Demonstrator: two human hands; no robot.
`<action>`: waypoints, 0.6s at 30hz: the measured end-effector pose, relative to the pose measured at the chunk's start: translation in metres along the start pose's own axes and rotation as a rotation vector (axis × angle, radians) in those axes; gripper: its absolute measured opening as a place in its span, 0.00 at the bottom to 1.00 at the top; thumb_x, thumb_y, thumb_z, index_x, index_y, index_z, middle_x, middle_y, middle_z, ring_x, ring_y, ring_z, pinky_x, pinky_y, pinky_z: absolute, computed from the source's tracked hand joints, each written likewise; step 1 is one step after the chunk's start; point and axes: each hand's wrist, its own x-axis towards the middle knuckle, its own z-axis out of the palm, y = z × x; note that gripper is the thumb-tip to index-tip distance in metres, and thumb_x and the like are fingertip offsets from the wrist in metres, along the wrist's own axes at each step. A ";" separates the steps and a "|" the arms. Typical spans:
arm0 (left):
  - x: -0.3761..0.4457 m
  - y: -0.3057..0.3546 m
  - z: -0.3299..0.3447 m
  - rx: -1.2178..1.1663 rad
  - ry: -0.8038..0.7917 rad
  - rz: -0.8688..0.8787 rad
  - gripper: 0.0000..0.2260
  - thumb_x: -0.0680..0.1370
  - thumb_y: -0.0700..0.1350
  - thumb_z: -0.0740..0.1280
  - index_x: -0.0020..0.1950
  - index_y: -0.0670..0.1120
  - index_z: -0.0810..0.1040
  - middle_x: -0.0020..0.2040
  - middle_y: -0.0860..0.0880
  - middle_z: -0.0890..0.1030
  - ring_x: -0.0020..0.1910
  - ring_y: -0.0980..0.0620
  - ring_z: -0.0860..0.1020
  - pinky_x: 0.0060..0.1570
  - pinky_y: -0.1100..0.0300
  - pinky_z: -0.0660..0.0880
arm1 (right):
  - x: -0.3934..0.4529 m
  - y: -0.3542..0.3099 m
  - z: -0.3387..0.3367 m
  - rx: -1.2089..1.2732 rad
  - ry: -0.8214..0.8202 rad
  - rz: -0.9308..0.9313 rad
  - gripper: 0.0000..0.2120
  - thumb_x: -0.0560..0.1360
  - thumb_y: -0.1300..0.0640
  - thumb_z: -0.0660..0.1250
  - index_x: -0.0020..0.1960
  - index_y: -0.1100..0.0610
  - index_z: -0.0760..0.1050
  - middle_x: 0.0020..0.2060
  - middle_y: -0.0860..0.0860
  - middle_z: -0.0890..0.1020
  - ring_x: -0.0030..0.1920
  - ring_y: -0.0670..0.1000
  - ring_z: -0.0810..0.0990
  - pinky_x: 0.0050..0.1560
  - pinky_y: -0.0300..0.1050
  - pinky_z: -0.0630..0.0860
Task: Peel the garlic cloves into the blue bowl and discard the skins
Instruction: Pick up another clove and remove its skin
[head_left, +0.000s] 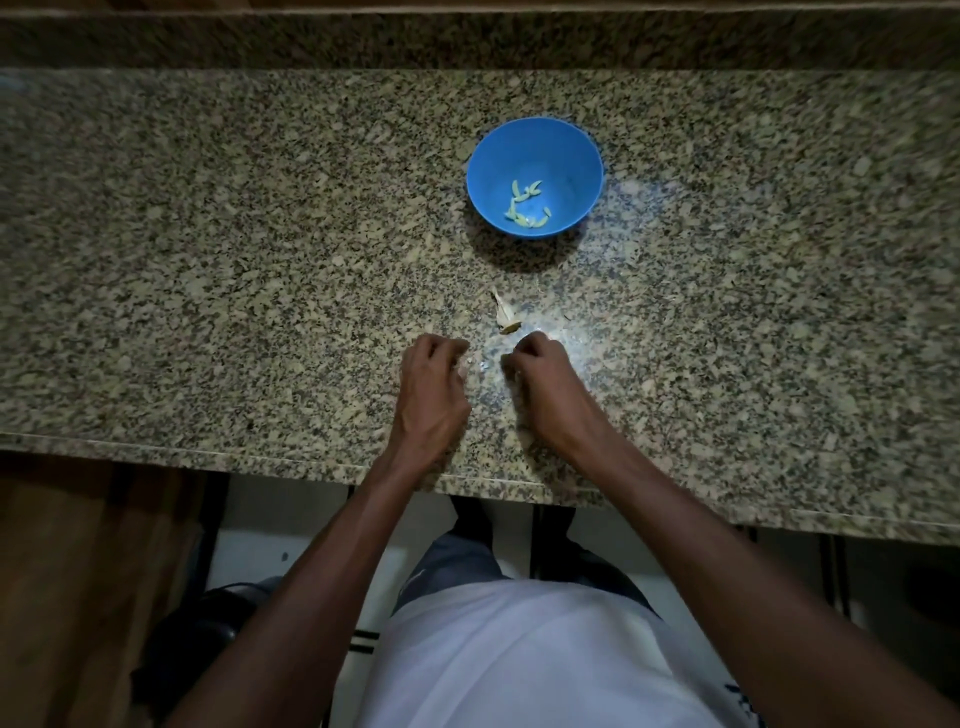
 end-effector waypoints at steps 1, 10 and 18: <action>-0.002 0.002 0.001 -0.002 -0.054 0.035 0.16 0.81 0.33 0.63 0.67 0.42 0.78 0.62 0.47 0.73 0.62 0.50 0.72 0.66 0.54 0.75 | -0.002 -0.002 0.004 0.015 -0.009 -0.042 0.14 0.78 0.72 0.63 0.60 0.63 0.78 0.58 0.61 0.73 0.58 0.62 0.73 0.58 0.56 0.75; -0.007 -0.009 -0.018 0.053 0.131 -0.144 0.21 0.78 0.28 0.62 0.68 0.44 0.78 0.65 0.47 0.72 0.67 0.49 0.69 0.64 0.60 0.70 | -0.003 0.033 -0.012 -0.084 0.214 0.026 0.09 0.78 0.73 0.65 0.54 0.66 0.81 0.51 0.58 0.76 0.51 0.56 0.75 0.50 0.46 0.77; -0.022 -0.008 -0.016 -0.082 0.058 -0.044 0.19 0.79 0.29 0.60 0.66 0.45 0.78 0.60 0.50 0.75 0.60 0.54 0.74 0.61 0.61 0.74 | -0.009 -0.015 0.023 -0.090 0.126 -0.144 0.12 0.82 0.68 0.62 0.63 0.66 0.79 0.57 0.60 0.77 0.55 0.57 0.75 0.46 0.29 0.68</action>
